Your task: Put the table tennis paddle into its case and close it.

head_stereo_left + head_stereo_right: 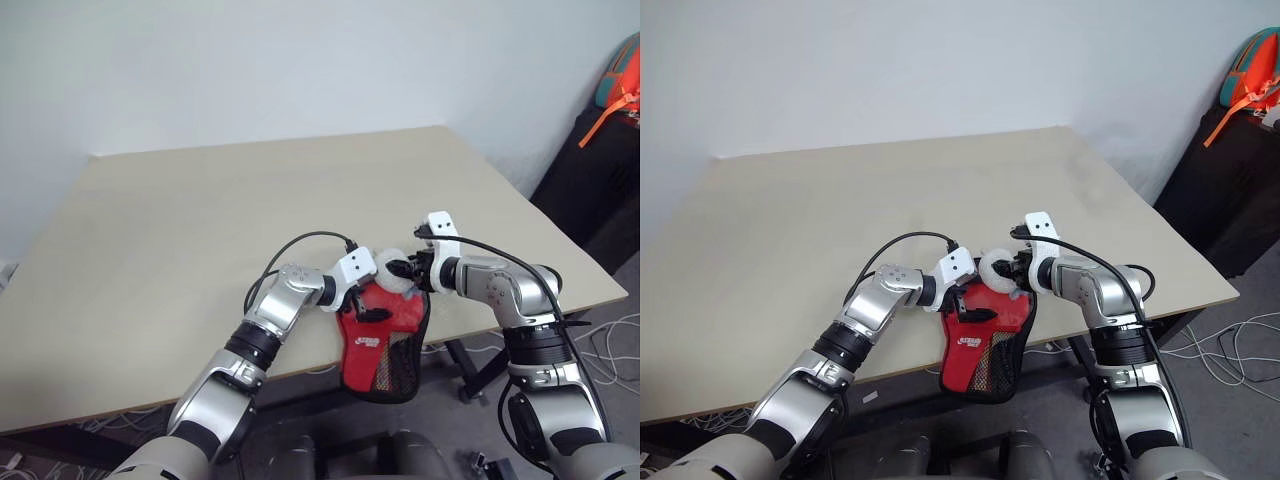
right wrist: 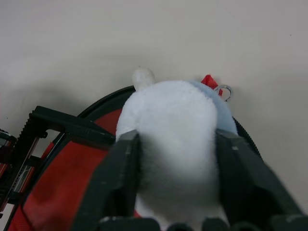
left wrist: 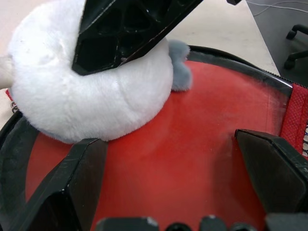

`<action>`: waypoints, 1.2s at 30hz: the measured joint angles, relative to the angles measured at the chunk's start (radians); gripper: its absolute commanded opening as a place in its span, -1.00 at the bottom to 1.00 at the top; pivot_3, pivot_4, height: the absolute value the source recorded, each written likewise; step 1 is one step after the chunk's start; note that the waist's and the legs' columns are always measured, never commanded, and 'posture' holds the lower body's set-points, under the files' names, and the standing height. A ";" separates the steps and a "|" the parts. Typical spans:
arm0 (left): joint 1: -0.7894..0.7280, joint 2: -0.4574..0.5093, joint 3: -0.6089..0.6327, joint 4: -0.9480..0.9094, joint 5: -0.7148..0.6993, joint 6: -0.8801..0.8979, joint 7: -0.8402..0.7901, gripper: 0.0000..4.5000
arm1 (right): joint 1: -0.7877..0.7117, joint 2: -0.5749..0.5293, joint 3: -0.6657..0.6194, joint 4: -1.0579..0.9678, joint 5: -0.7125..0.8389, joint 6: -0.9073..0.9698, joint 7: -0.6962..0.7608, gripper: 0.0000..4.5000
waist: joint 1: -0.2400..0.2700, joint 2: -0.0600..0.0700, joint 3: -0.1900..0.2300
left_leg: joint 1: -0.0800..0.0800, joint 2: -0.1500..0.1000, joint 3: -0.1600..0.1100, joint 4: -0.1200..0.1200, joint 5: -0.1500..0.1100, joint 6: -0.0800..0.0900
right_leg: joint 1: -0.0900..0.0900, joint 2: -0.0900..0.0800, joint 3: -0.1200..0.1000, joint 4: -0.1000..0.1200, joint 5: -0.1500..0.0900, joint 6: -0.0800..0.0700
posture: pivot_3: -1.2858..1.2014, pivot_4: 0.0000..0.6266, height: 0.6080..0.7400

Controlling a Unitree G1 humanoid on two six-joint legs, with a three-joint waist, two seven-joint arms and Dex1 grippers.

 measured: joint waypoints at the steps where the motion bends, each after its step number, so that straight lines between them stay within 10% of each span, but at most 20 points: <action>1: 0.000 0.000 0.000 0.000 0.000 0.000 0.001 1.00 | 0.000 0.000 0.003 0.000 0.000 0.000 0.001 -0.61 | 0.000 0.000 0.000 | 0.000 0.000 0.000 0.000 0.000 0.000 | 0.000 0.000 0.000 0.000 0.000 0.000 | 0.03 -1.00 0.75; 5: 0.000 -0.001 -0.001 0.005 0.000 -0.001 0.006 1.00 | 0.000 0.000 0.020 -0.007 -0.002 -0.007 0.002 -0.99 | 0.000 0.000 -0.001 | 0.001 0.000 0.000 0.000 0.000 0.000 | 0.001 0.000 0.000 0.000 0.000 0.000 | 0.03 -1.00 0.75; 21: -0.018 -0.031 -0.003 0.029 0.004 0.032 0.035 1.00 | -0.007 -0.159 0.131 0.010 -0.178 -0.204 -0.029 -0.99 | 0.002 0.001 -0.002 | 0.001 -0.001 -0.001 0.000 -0.001 -0.001 | 0.002 -0.001 0.000 -0.001 0.000 0.000 | 0.03 -1.00 0.75; 36: -0.044 -0.072 -0.020 0.074 0.004 0.034 0.057 1.00 | 0.121 -0.489 0.102 -0.192 -0.083 -0.146 0.299 -0.99 | 0.035 0.002 -0.001 | 0.001 -0.001 -0.004 0.002 -0.005 0.002 | 0.004 -0.006 -0.003 -0.002 -0.002 -0.001 | 0.03 -1.00 0.75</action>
